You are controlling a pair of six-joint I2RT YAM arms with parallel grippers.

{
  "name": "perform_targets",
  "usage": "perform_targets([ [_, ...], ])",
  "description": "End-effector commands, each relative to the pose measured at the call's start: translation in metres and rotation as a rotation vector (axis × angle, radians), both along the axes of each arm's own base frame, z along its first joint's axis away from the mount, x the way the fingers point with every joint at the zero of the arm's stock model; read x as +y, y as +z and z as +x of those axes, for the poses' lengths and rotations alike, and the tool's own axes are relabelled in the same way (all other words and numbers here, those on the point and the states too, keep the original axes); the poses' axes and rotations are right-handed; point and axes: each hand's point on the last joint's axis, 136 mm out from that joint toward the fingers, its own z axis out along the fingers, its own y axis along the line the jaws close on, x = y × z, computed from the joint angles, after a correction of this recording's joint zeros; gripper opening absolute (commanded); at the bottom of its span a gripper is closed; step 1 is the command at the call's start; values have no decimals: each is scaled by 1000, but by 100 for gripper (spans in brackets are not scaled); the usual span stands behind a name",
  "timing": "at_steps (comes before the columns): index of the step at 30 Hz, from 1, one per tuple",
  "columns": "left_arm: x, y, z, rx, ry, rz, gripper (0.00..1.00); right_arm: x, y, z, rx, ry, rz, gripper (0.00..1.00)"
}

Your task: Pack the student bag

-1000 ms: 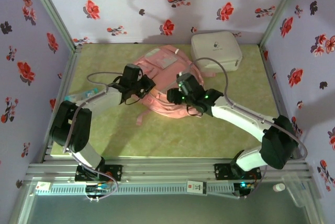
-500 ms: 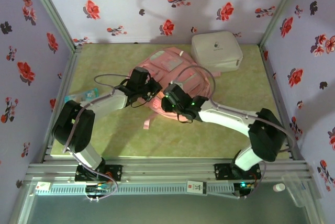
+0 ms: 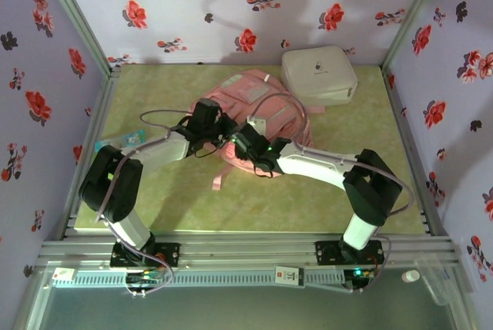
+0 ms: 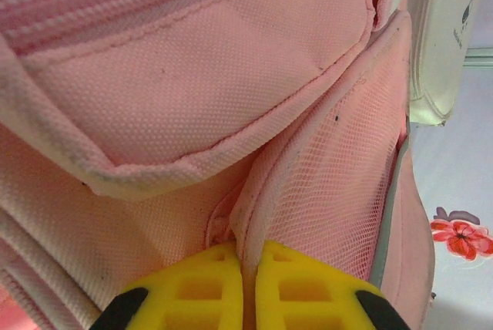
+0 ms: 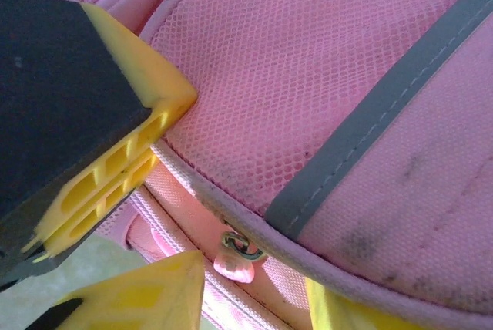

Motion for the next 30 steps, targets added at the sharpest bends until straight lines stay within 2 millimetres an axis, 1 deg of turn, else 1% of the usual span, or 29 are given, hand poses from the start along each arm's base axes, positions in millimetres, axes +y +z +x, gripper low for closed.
perform_targets([
  [1,-26,15,-8,-17,-100,-74,1,-10,11,29,-84,-87,-36,40],
  [3,-26,14,-8,-16,-99,-73,1,-15,13,32,-98,-107,-56,36],
  [6,-24,13,-7,-15,-95,-71,1,-21,13,33,-98,-120,-77,25],
  [8,-23,12,-5,-16,-91,-68,1,-23,14,30,-95,-115,-73,19],
  [10,-19,10,-3,-15,-85,-60,0,-27,15,25,-86,-103,-73,16],
  [14,-11,6,1,-16,-71,-34,0,-41,15,13,-76,-90,-91,10],
  [18,-5,4,5,-19,-59,-10,0,-52,12,2,-60,-69,-100,8],
  [24,2,-1,9,-14,-51,14,0,-79,4,-17,-37,-70,-134,7],
  [26,4,-2,11,-15,-47,19,0,-88,3,-21,-37,-73,-142,9],
  [30,6,-2,13,-19,-41,32,0,-101,2,-23,-39,-82,-147,9],
])
